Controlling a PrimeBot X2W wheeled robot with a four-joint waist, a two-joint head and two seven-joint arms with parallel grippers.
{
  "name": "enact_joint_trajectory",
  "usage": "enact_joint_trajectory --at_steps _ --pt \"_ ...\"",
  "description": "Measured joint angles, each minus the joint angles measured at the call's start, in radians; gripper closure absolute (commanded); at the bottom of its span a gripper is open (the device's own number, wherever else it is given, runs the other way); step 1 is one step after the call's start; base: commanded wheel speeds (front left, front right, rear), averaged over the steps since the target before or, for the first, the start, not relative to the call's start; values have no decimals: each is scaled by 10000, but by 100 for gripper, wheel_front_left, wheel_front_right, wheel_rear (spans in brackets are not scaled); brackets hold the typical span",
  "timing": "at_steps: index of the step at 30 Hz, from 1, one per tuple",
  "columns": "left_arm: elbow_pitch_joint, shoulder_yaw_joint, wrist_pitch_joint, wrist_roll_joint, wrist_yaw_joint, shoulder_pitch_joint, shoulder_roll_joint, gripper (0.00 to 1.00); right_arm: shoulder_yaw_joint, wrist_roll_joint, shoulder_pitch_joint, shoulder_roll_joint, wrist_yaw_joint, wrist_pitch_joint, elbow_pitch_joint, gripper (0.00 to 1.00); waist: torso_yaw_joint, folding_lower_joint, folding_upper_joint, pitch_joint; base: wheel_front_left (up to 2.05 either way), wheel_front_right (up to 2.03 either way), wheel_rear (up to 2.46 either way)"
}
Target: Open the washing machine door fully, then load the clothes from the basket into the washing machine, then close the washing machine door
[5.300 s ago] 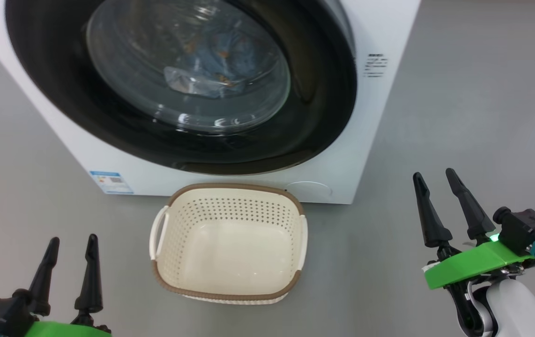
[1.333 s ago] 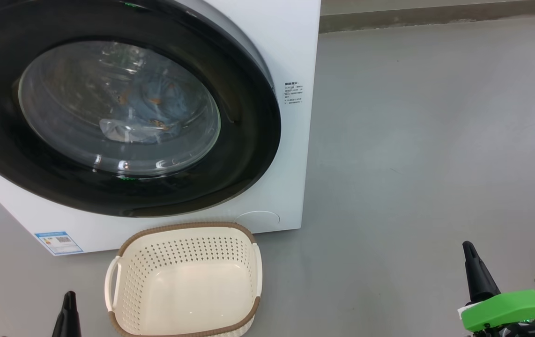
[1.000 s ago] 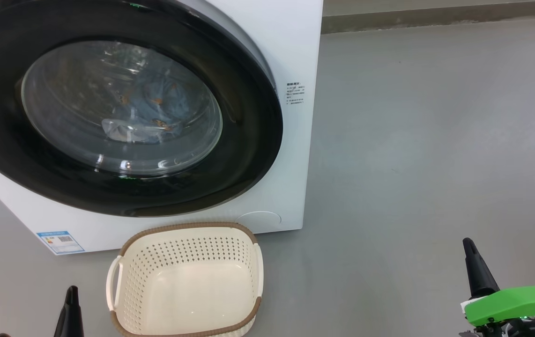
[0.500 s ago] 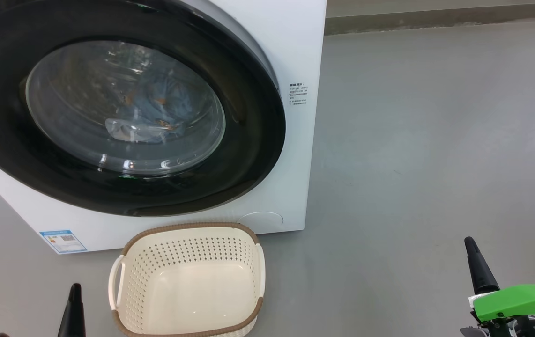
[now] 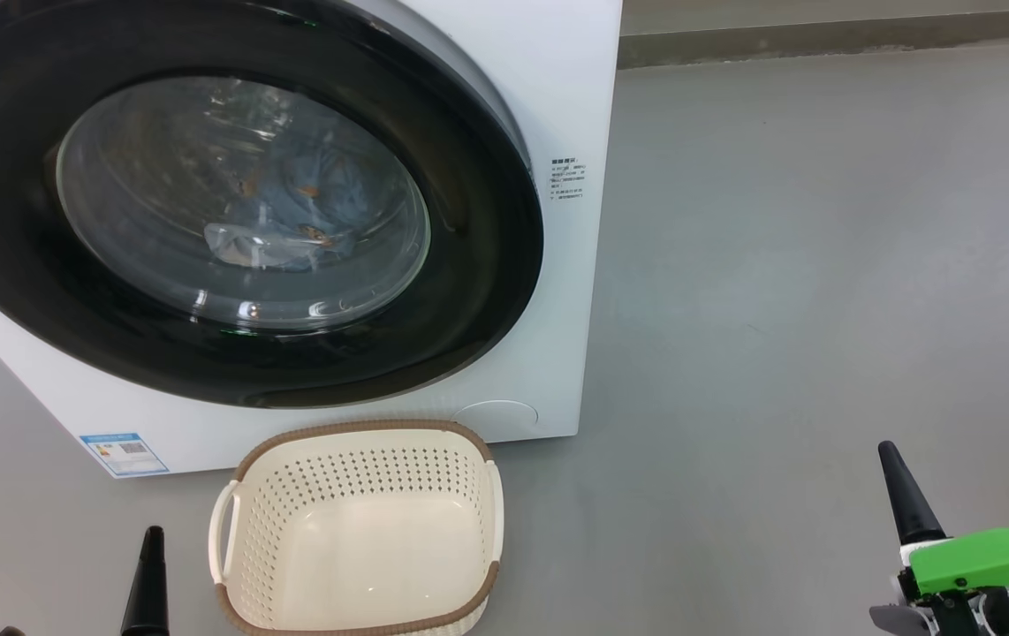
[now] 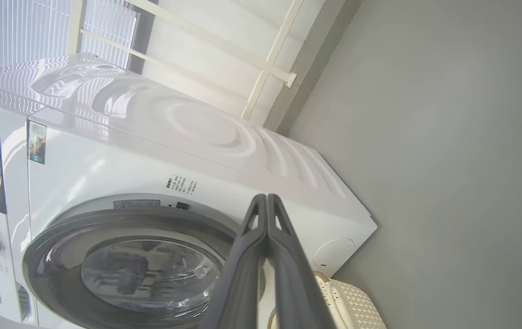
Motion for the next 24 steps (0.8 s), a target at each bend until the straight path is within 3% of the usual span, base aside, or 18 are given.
enact_joint_trajectory --at_steps 24 --pt "-213 73 692 -2309 86 -249 -205 100 -291 2184 -118 176 -2 637 -92 100 125 0 -1 -54 0 0 0"
